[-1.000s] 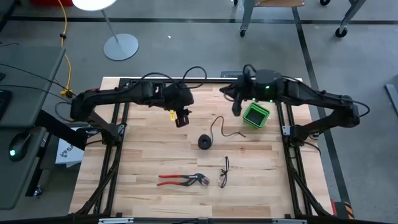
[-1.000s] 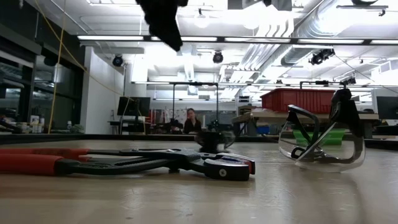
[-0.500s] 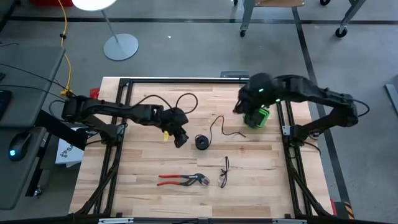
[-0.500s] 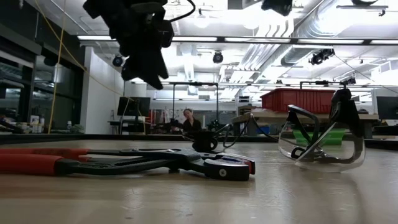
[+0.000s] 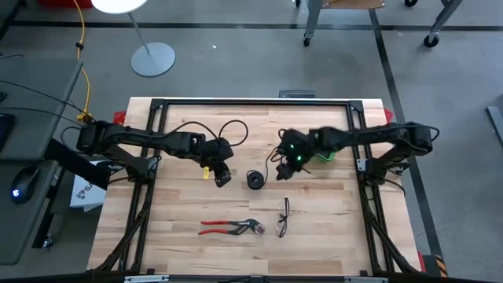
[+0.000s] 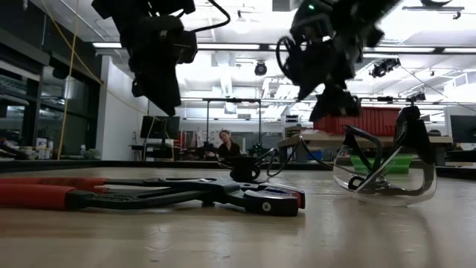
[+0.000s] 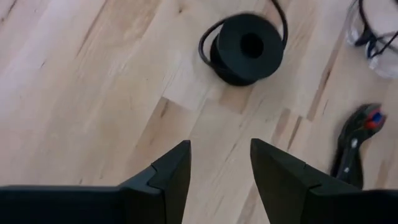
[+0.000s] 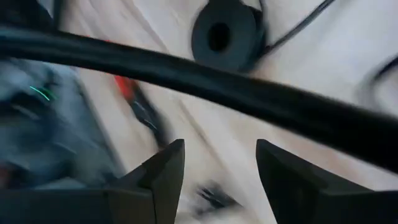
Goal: Coil cords
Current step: Uncoil the black wire from the black spool
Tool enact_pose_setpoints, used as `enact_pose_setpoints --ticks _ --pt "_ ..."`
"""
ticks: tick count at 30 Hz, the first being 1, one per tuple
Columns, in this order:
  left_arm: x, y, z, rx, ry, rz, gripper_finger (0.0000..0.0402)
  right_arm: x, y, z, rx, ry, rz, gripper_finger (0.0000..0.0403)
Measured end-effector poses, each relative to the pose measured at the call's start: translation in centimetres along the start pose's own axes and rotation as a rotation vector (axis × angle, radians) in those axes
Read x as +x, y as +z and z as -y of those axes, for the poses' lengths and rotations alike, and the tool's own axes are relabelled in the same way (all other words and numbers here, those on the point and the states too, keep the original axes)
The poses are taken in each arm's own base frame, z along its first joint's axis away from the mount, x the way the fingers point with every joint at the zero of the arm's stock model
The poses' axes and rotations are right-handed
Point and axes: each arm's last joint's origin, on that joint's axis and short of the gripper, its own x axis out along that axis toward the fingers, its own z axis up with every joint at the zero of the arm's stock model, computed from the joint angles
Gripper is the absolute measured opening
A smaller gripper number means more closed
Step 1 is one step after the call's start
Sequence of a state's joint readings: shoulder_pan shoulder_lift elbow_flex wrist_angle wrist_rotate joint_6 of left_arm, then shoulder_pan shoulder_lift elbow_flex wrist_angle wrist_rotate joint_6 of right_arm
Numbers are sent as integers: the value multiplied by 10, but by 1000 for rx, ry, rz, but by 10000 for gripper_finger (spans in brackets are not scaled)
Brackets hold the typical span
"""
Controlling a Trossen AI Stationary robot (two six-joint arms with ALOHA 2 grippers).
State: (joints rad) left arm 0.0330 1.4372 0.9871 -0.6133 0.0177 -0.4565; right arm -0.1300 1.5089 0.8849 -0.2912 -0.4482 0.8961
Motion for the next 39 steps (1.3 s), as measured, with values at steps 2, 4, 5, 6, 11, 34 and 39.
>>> enact_pose_setpoints --ticks 2,4,5,6,11,34,39 --pt "0 0 -1 23 8 -4 161 12 -8 6 133 75 71 192" --pt "0 1 -3 40 14 -3 161 21 -12 9 269 131 161 193" --pt "0 1 -4 49 17 -3 161 25 -15 12 332 128 189 193" --pt "0 1 -6 57 22 -6 161 30 -20 16 384 104 203 193" --pt "-1 6 -16 115 52 10 161 50 -29 26 548 41 244 193" --pt "-2 13 -39 129 94 1 161 60 -19 23 650 130 379 17" --pt "-8 19 -48 81 83 50 161 29 -16 12 530 160 419 2"
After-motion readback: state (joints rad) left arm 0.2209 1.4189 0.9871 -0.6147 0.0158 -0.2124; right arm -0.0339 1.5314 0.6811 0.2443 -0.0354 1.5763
